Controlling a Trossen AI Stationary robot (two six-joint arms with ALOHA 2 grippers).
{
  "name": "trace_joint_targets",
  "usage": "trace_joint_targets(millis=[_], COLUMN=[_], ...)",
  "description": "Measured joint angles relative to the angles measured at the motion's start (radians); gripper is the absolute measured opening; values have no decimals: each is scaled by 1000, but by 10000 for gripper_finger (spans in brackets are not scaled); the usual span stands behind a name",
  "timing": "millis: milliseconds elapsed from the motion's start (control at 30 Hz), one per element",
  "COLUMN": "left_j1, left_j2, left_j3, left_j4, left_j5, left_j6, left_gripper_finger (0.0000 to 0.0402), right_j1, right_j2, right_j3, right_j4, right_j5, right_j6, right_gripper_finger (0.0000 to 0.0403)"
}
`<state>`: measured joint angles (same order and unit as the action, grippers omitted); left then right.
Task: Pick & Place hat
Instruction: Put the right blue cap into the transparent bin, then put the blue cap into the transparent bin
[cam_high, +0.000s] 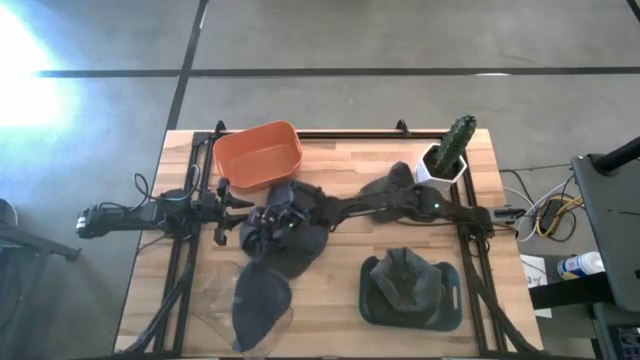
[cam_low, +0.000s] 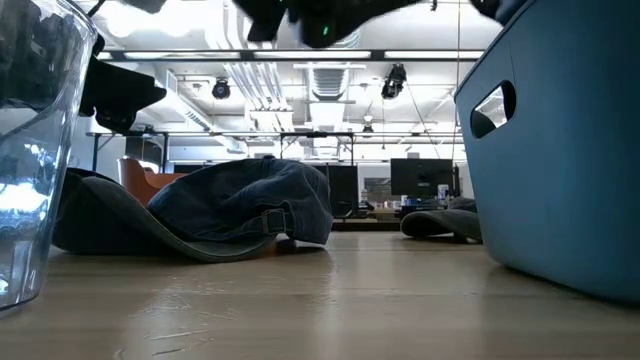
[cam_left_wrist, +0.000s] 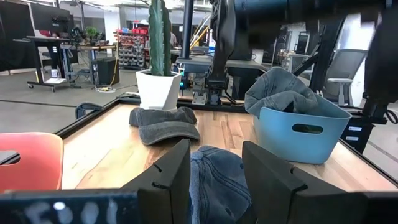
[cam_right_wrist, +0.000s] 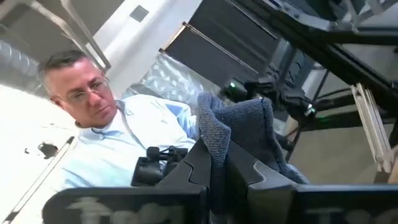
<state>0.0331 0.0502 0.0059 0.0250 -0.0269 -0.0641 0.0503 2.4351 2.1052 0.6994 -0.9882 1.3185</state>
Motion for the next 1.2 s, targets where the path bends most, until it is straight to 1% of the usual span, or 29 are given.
trace_joint_targets(millis=[133,200,367,433,567,633,667,800,967,1033,1100,1200], left_j1=[0,0,0,0,0,0,0,0,0,0,0,0], left_j2=[0,0,0,0,0,0,0,0,0,0,0,0], left_j3=[0,0,0,0,0,0,0,0,0,0,0,0], left_j4=[0,0,0,0,0,0,0,0,0,0,0,0], left_j5=[0,0,0,0,0,0,0,0,0,0,0,0], left_j6=[0,0,0,0,0,0,0,0,0,0,0,0], left_gripper_finger=[140,140,140,140,140,140,140,140,140,140,140,140], right_j1=[8,11,19,25,30,30,30,30,24,18,10,-8], right_j2=[57,74,107,111,113,117,122,127,128,127,124,108], right_j3=[39,78,194,227,252,249,248,249,249,251,251,251], right_j4=[56,62,45,-45,-361,-450,-468,-460,-458,-456,-446,-443], right_j5=[19,43,45,45,52,67,74,76,56,22,-35,-122], right_j6=[42,33,-10,-53,-178,-220,-226,-215,-211,-205,-188,-170], right_gripper_finger=[12,12,13,13,13,16,20,52,120,150,176,205])
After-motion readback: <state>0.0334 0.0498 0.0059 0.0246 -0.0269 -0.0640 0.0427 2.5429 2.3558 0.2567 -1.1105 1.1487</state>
